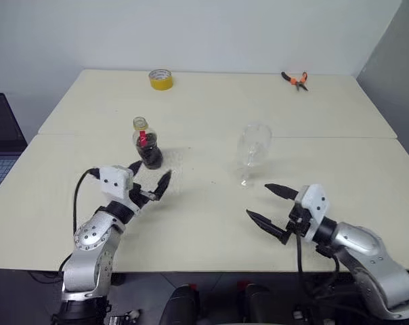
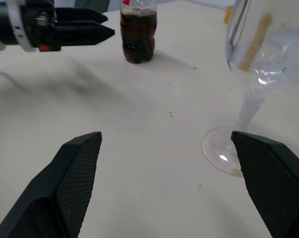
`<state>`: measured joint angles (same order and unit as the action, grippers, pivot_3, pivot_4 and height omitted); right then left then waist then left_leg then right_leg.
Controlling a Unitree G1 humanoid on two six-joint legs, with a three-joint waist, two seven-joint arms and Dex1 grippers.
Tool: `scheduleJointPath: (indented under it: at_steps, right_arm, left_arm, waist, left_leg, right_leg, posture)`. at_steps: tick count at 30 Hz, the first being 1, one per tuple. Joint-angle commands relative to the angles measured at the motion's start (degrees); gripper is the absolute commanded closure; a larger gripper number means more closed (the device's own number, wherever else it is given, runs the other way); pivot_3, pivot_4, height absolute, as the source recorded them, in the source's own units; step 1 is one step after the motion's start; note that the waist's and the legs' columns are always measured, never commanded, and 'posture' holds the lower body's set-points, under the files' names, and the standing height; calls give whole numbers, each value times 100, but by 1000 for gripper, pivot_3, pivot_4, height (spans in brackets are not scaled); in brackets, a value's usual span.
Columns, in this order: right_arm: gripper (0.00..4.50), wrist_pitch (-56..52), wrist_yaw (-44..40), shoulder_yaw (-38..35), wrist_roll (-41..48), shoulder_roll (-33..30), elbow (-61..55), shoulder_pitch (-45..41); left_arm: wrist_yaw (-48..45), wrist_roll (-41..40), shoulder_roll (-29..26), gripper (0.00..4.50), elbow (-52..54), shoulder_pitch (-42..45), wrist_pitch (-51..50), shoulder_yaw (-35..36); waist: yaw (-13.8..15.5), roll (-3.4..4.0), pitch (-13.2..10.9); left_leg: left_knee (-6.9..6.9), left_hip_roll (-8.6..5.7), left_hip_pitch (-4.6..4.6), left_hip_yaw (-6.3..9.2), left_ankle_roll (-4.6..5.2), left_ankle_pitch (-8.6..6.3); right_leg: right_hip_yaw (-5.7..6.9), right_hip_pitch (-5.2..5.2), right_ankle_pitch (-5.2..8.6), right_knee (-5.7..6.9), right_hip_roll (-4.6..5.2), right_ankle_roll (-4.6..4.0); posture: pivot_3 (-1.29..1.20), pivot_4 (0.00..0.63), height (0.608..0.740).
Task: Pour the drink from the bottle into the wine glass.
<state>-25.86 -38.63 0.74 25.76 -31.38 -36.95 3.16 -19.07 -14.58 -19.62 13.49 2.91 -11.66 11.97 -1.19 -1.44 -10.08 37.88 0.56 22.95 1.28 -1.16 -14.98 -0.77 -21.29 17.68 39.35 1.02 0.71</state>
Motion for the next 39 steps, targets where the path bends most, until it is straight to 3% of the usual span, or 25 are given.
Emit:
scheduleJointPath:
  at_steps: [1,10,19,36,39]
  right_arm:
    - [34,-362,-12,-191,540,-95,-444,-134]
    - [34,-813,51,-200,1095,-254,-621,-467]
    - [34,-593,157,-91,909,-172,-697,-839]
    - [34,-294,261,-15,656,-165,-750,-591]
    - [0,-273,274,-22,651,-164,-742,-582]
  left_arm:
    - [456,371,49,0,-157,340,130,28]
    - [627,501,120,0,-934,1055,77,-66]
    - [341,503,80,0,-1953,1773,191,-249]
    - [63,490,95,0,-3658,2715,1101,-225]
    - [49,499,100,564,-3838,2796,1228,-227]
  waist:
    - [12,0,0]
    - [69,-2,0]
    - [105,-4,0]
    - [107,-4,0]
    - [107,-4,0]
  left_leg:
    - [0,-1,0,0,0,0]
    - [1,-4,3,-4,0,0]
    - [2,-4,4,0,0,0]
    - [2,-2,6,0,-1,1]
    - [3,-3,6,-1,-1,1]
  right_leg:
    - [1,0,0,-1,0,0]
    - [-1,1,-1,-12,0,1]
    - [4,3,-1,-14,-1,2]
    - [6,3,-2,-21,0,3]
    - [6,4,-2,-21,0,3]
  posture:
    - [0,150,740]
    - [0,150,740]
    - [0,150,740]
    - [0,150,740]
    - [0,150,740]
